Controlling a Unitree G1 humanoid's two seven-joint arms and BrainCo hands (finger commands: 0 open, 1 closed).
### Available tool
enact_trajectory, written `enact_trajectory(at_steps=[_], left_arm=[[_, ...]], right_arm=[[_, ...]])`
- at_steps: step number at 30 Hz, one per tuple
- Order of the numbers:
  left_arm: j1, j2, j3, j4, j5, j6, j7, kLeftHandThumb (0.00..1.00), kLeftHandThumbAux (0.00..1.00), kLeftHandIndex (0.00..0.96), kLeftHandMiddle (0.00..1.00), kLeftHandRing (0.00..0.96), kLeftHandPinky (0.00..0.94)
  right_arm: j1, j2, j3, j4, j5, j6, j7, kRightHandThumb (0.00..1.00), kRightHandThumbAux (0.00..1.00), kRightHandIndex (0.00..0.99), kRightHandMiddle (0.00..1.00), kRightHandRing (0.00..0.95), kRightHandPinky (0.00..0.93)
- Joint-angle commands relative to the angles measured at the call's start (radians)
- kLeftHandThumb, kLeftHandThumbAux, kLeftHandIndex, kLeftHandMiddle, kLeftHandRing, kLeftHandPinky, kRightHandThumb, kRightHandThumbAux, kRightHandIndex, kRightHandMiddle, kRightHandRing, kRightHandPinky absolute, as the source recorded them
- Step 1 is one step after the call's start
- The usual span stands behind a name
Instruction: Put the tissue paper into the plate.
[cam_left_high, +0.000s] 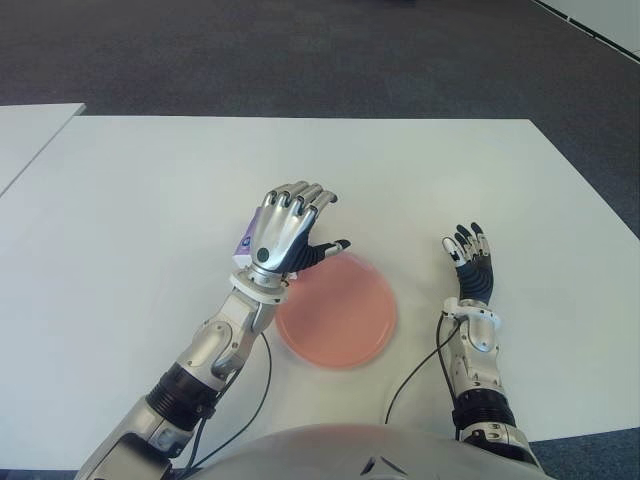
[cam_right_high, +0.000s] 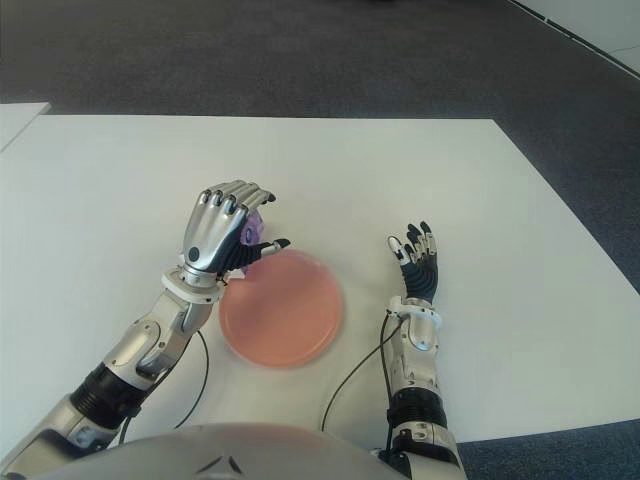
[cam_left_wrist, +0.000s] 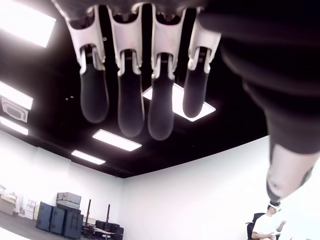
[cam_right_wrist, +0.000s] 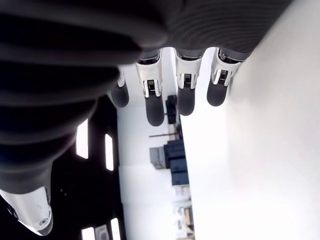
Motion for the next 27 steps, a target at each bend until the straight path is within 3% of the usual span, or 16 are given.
enact_trajectory(at_steps=[1,5,6,7,8,11,17,27], left_arm=[[0.026,-0.013,0.011,-0.005,0.004,0.026,-0.046,0.950,0.648,0.400,0.502,0.500,0.679],[0.043,-0.034,0.016,-0.023,0.037,0.104,-0.116,0.874,0.656,0.418,0.508,0.465,0.482],[0.049,-0.039,0.014,-0.034,0.075,0.149,-0.153,0.779,0.613,0.388,0.454,0.409,0.423],[0.055,-0.043,0.013,-0.041,0.104,0.183,-0.182,0.605,0.531,0.287,0.322,0.276,0.280],[0.059,-0.045,0.013,-0.044,0.144,0.225,-0.213,0.493,0.480,0.221,0.238,0.190,0.188],[0.061,-0.046,0.015,-0.039,0.195,0.280,-0.251,0.328,0.379,0.072,0.077,0.062,0.061],[-0.020,0.006,0.093,0.125,0.151,0.299,-0.222,0.217,0.270,0.007,0.008,0.006,0.006],[-0.026,0.018,0.087,0.118,0.187,0.360,-0.243,0.181,0.180,0.000,0.000,0.000,0.000]], right_arm=[[0.074,0.048,0.001,0.108,0.015,0.092,0.007,0.426,0.635,0.043,0.177,0.101,0.006],[0.066,0.043,-0.004,0.128,0.019,0.081,0.019,0.420,0.635,0.038,0.170,0.098,0.017],[0.066,0.043,-0.004,0.132,0.016,0.076,0.017,0.415,0.635,0.036,0.167,0.096,0.019],[0.065,0.044,-0.004,0.135,0.013,0.073,0.017,0.406,0.636,0.035,0.163,0.095,0.024],[0.064,0.045,-0.005,0.140,0.012,0.070,0.016,0.399,0.638,0.034,0.161,0.094,0.027],[0.060,0.047,-0.009,0.148,0.012,0.067,0.015,0.407,0.642,0.039,0.170,0.100,0.026],[0.057,0.042,-0.011,0.166,0.008,0.058,0.023,0.429,0.622,0.044,0.177,0.108,0.032],[0.057,0.039,-0.018,0.174,0.012,0.045,0.043,0.398,0.614,0.037,0.160,0.099,0.043]])
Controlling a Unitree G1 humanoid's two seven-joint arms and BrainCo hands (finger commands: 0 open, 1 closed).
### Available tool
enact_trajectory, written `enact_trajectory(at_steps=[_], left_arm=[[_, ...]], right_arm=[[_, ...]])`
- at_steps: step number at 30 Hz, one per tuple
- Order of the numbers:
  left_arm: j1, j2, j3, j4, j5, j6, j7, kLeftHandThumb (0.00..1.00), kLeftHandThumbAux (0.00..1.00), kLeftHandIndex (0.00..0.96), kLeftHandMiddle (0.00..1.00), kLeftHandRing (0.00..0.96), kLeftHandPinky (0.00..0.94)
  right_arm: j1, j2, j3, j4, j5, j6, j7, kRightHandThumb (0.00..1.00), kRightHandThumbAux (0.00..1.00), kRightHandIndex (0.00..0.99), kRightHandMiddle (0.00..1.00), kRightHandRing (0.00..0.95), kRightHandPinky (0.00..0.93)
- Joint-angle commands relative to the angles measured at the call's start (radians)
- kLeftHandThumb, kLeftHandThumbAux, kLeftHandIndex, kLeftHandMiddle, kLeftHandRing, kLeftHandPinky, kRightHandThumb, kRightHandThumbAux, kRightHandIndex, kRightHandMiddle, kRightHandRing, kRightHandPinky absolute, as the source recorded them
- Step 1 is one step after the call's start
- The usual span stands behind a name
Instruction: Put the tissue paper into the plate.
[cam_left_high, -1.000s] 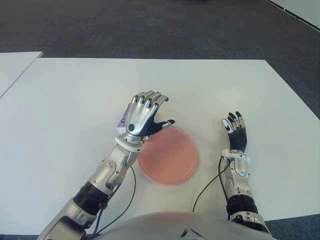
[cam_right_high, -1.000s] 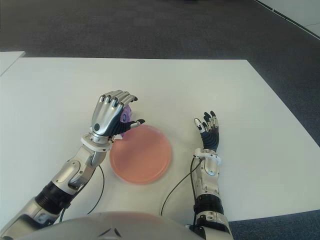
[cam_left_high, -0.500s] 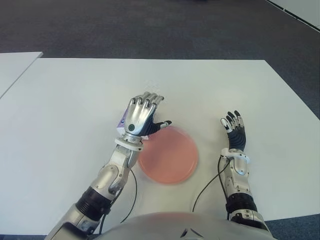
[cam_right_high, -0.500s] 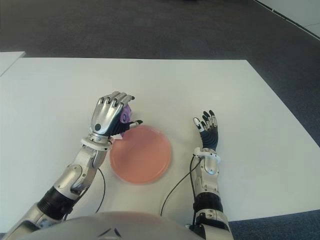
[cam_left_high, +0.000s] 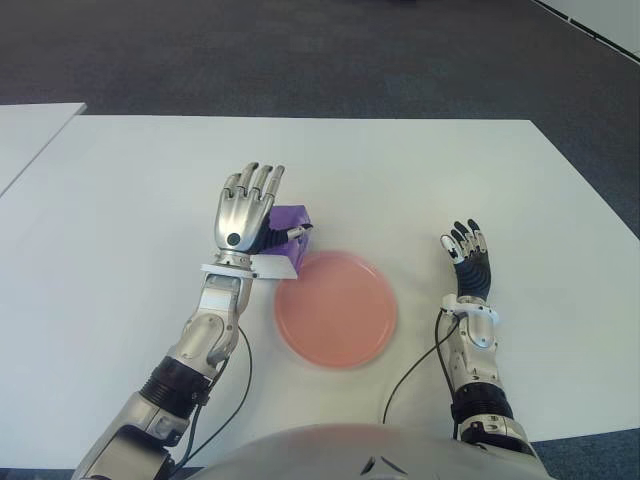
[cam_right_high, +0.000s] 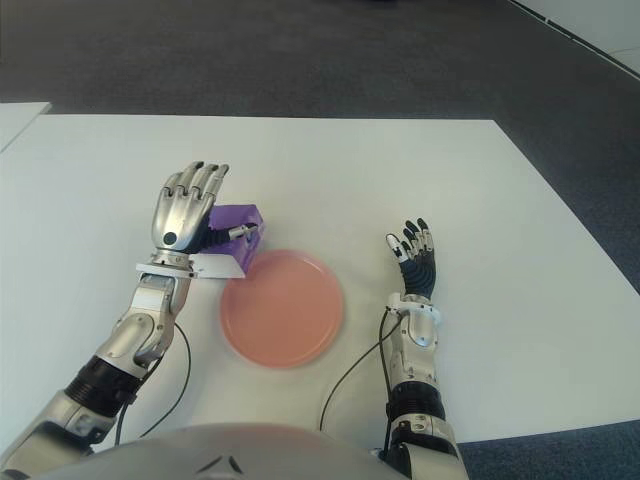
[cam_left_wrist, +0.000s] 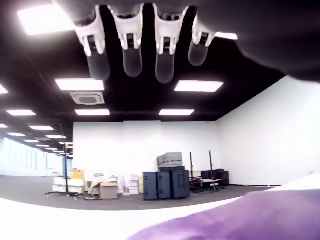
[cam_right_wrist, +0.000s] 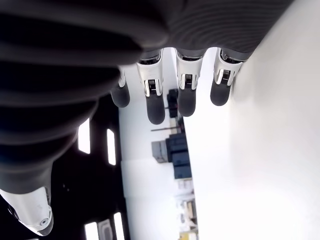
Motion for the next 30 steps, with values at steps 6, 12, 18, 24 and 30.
enact_trajectory(at_steps=[6,12,18,24,30], left_arm=[[-0.012,0.019,-0.010,0.061,0.006,0.017,-0.008,0.176,0.161,0.000,0.000,0.000,0.000],[-0.030,0.024,-0.014,0.101,0.005,0.023,-0.007,0.176,0.138,0.000,0.000,0.000,0.000],[-0.040,0.031,-0.014,0.128,-0.005,0.019,0.012,0.181,0.108,0.000,0.000,0.000,0.000],[-0.049,0.029,-0.011,0.166,-0.021,0.012,0.037,0.187,0.090,0.000,0.000,0.000,0.000],[-0.057,0.022,-0.014,0.207,-0.036,0.009,0.076,0.183,0.081,0.000,0.000,0.000,0.000]], right_arm=[[0.092,0.042,-0.002,0.119,0.007,0.077,0.005,0.399,0.626,0.033,0.151,0.093,0.049],[0.092,0.045,-0.009,0.116,0.013,0.081,0.002,0.405,0.630,0.038,0.158,0.100,0.052],[0.149,0.048,0.010,0.045,-0.013,0.066,0.000,0.370,0.615,0.039,0.150,0.096,0.051],[0.142,0.037,0.017,0.059,-0.041,0.063,-0.014,0.365,0.608,0.038,0.150,0.094,0.045],[0.117,0.042,0.007,0.071,-0.030,0.079,-0.020,0.393,0.593,0.044,0.155,0.086,0.022]])
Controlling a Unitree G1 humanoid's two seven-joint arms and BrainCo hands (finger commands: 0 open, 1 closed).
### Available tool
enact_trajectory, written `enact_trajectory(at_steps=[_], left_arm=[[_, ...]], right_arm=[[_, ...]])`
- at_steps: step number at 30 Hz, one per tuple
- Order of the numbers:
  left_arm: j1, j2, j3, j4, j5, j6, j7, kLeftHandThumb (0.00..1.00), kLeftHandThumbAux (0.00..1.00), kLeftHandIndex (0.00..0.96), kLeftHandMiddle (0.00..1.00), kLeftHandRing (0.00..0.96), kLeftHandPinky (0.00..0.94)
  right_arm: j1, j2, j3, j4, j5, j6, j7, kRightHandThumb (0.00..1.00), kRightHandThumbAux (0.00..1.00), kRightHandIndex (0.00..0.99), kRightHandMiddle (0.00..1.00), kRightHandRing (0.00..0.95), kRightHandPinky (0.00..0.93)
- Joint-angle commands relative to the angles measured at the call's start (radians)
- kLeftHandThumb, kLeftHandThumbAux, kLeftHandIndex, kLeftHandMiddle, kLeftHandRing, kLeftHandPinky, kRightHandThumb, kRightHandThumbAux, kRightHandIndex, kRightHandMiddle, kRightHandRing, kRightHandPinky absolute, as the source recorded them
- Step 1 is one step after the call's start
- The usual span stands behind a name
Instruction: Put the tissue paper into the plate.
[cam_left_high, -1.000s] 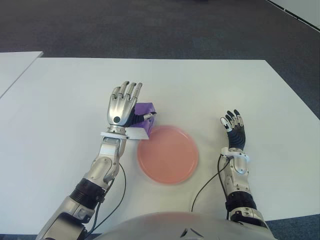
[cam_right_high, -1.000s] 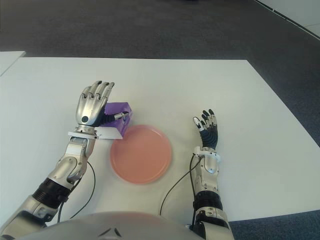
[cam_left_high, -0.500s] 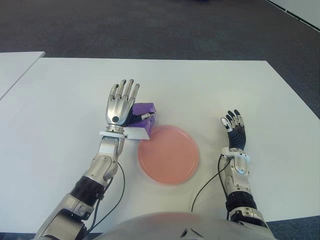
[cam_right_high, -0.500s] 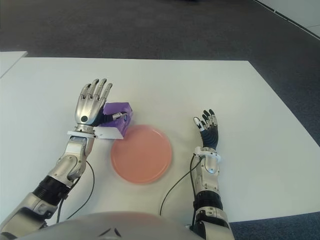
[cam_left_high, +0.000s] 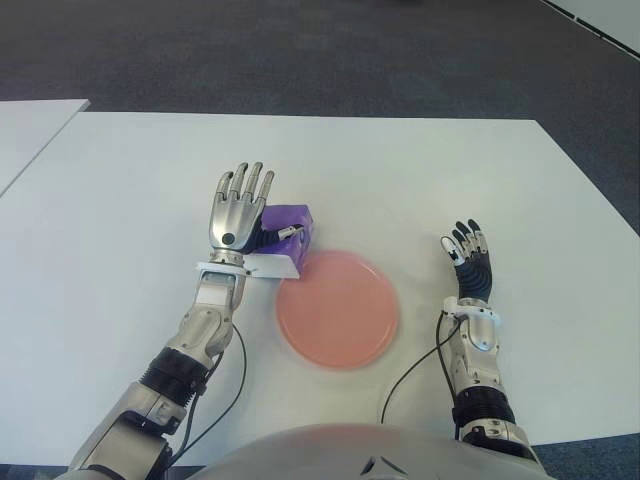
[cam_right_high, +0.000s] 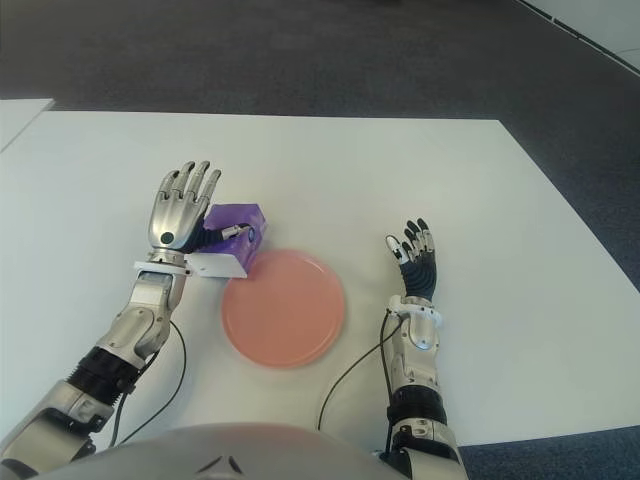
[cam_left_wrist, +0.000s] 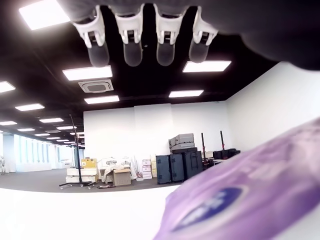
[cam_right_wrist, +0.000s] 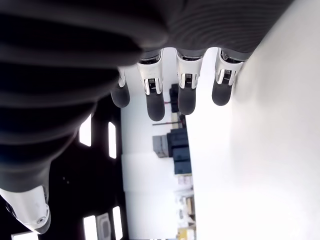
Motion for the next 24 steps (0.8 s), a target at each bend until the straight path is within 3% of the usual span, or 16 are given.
enact_trajectory(at_steps=[1,24], left_arm=[[-0.007,-0.001,-0.012,0.041,-0.016,-0.004,0.035,0.181,0.080,0.000,0.000,0.000,0.000],[-0.019,-0.005,-0.026,0.087,-0.082,-0.031,0.091,0.150,0.077,0.000,0.000,0.000,0.000]], right_arm=[[0.095,0.041,0.000,0.095,0.010,0.089,-0.011,0.395,0.592,0.044,0.156,0.085,0.019],[0.103,0.039,0.000,0.083,0.027,0.106,0.001,0.374,0.616,0.026,0.155,0.094,0.048]])
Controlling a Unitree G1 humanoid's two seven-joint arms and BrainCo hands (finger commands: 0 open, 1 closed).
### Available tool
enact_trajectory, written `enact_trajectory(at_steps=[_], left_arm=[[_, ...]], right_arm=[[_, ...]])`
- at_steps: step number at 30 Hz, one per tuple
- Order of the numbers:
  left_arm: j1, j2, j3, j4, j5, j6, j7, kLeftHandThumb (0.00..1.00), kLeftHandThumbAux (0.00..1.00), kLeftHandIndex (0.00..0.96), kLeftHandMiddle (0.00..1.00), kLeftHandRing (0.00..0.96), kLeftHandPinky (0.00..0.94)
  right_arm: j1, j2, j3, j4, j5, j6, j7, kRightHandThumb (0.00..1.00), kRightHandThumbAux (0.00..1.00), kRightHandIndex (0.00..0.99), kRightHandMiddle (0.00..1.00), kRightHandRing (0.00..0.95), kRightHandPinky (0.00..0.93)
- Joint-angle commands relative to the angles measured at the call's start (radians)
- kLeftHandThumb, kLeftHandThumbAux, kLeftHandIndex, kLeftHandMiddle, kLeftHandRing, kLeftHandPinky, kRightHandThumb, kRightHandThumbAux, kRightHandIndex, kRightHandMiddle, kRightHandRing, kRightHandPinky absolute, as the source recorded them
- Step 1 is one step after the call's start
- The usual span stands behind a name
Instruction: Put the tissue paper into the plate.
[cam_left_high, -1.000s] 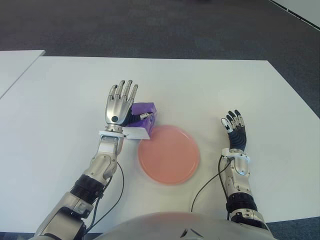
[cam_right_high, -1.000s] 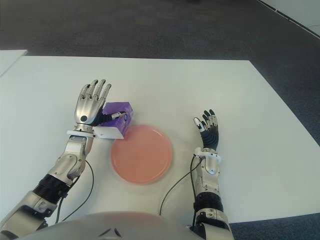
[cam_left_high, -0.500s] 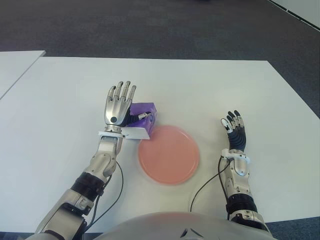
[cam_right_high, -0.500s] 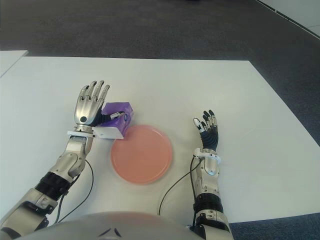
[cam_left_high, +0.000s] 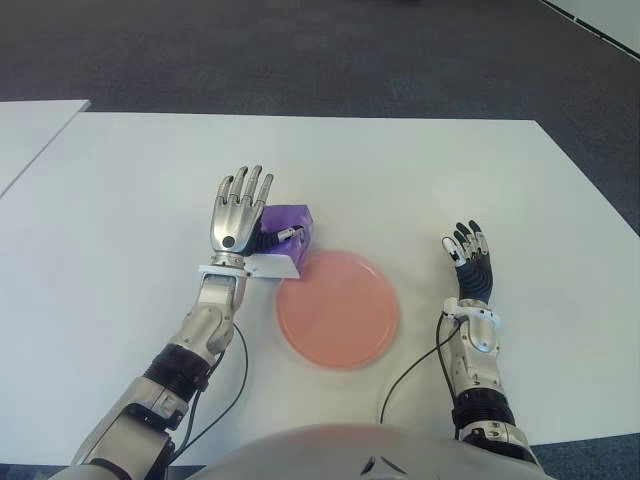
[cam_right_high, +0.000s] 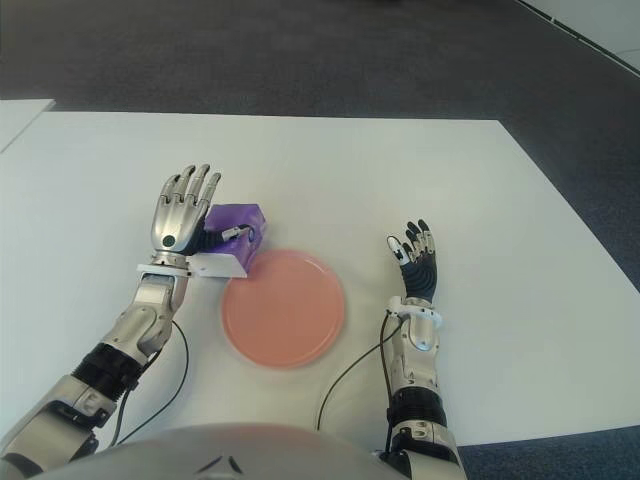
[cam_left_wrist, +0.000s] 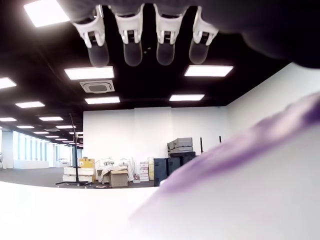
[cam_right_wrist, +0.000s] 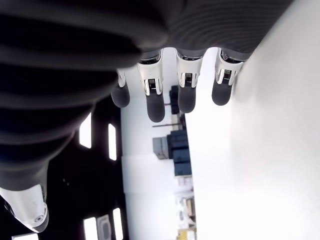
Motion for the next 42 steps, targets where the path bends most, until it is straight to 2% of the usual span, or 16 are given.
enact_trajectory(at_steps=[1,13,18,23,27,34,42], left_arm=[[-0.003,-0.001,-0.006,0.013,-0.018,-0.005,0.009,0.150,0.077,0.000,0.000,0.000,0.000],[0.048,0.001,0.013,-0.119,-0.093,-0.051,-0.012,0.204,0.091,0.000,0.000,0.000,0.000],[0.070,-0.001,0.027,-0.175,-0.145,-0.076,-0.038,0.222,0.114,0.000,0.000,0.000,0.000],[0.087,0.001,0.035,-0.215,-0.165,-0.089,-0.073,0.227,0.139,0.000,0.000,0.000,0.000],[0.097,0.001,0.040,-0.240,-0.177,-0.093,-0.108,0.229,0.149,0.000,0.000,0.000,0.000],[0.116,0.000,0.045,-0.285,-0.190,-0.082,-0.187,0.219,0.168,0.000,0.000,0.000,0.000],[0.129,-0.004,0.046,-0.311,-0.179,-0.070,-0.225,0.194,0.168,0.000,0.001,0.000,0.000]], right_arm=[[0.099,0.038,0.001,0.089,0.015,0.099,0.003,0.375,0.616,0.027,0.158,0.097,0.055],[0.073,0.049,-0.009,0.130,0.022,0.091,-0.010,0.412,0.618,0.032,0.174,0.109,0.039],[0.105,0.036,0.010,0.117,-0.007,0.074,0.001,0.379,0.611,0.018,0.153,0.101,0.057],[0.100,0.029,0.019,0.126,-0.031,0.064,-0.008,0.350,0.615,0.020,0.145,0.095,0.064],[0.104,0.030,0.019,0.126,-0.039,0.054,-0.007,0.339,0.620,0.022,0.140,0.086,0.043],[0.108,0.030,0.020,0.111,-0.040,0.089,-0.009,0.332,0.629,0.017,0.135,0.076,0.013],[0.110,0.031,0.016,0.111,-0.035,0.091,-0.014,0.357,0.627,0.020,0.149,0.079,0.000]])
